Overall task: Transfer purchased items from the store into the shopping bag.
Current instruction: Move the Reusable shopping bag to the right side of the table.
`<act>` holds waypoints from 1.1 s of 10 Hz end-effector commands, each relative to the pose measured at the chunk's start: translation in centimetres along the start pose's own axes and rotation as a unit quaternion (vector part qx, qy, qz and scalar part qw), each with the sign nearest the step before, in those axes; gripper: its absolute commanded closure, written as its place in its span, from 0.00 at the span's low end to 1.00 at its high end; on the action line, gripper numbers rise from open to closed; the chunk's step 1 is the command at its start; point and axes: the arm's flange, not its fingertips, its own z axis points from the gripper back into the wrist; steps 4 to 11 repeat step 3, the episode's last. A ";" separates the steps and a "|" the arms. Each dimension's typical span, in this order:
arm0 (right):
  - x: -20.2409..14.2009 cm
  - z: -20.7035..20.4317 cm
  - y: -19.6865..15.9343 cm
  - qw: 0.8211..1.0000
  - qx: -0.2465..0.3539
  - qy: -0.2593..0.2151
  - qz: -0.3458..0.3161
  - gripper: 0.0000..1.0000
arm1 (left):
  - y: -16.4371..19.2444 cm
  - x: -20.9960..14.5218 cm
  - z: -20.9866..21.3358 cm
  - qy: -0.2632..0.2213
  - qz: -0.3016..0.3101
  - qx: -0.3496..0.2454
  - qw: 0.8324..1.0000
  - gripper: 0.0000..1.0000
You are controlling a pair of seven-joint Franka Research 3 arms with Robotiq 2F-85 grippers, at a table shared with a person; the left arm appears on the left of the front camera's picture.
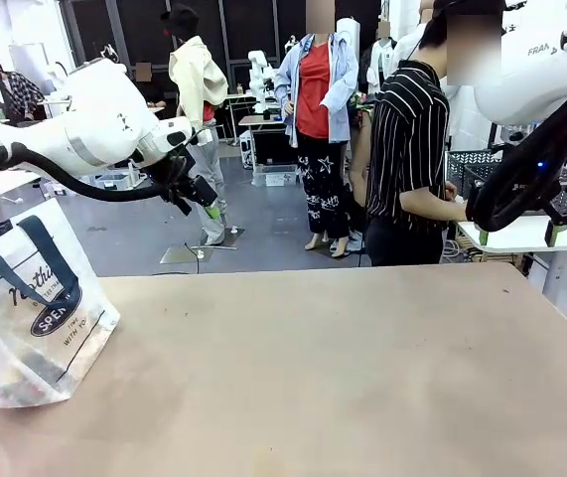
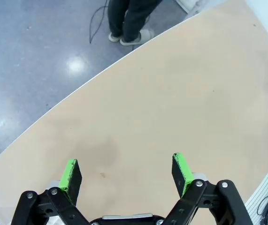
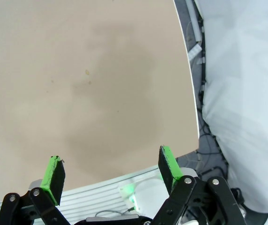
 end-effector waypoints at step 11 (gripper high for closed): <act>0.0 0.1 -0.1 1.000 -0.010 -0.001 0.003 0.00 | 0.0 0.0 0.0 0.000 0.000 0.000 1.000 0.00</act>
